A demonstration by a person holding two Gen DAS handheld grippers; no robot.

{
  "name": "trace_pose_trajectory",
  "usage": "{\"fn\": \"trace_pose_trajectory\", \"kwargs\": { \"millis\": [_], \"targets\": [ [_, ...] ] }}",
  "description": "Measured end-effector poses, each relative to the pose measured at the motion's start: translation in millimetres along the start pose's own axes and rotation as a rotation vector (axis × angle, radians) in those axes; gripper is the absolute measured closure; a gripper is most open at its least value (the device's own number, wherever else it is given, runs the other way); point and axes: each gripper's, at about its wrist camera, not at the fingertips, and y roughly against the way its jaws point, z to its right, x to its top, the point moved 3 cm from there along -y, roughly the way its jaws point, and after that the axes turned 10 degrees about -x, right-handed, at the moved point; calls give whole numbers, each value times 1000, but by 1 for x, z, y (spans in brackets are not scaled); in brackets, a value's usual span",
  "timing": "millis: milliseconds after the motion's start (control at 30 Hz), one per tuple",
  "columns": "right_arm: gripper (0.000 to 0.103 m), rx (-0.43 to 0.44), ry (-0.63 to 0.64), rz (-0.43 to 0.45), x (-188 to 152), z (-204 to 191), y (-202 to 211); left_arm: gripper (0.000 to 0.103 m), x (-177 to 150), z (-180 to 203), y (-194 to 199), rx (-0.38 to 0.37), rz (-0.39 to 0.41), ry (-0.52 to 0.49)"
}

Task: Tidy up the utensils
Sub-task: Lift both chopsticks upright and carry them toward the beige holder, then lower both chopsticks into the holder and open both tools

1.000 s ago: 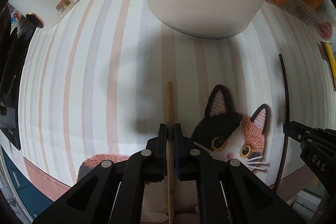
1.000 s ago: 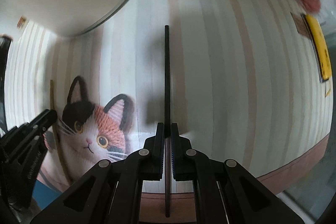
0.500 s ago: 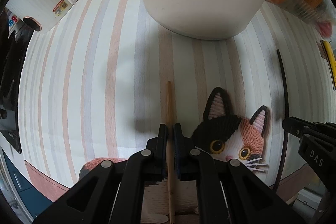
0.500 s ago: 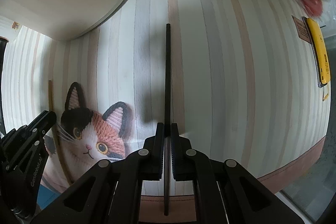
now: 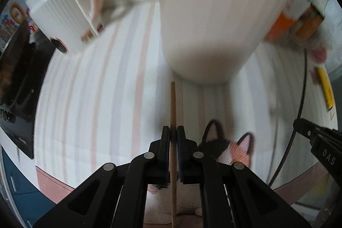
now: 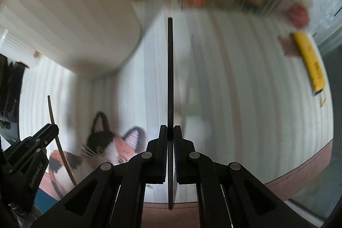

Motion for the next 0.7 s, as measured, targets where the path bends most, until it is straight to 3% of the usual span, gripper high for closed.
{"fn": "trace_pose_trajectory", "kwargs": {
  "millis": [333,700],
  "targets": [
    [98,62,-35,191,6,10,74,99,20,-5,82,-12,212,30],
    [98,142,-75,337,33,14,138,99,54,-30,161,0,400,72]
  ]
}}
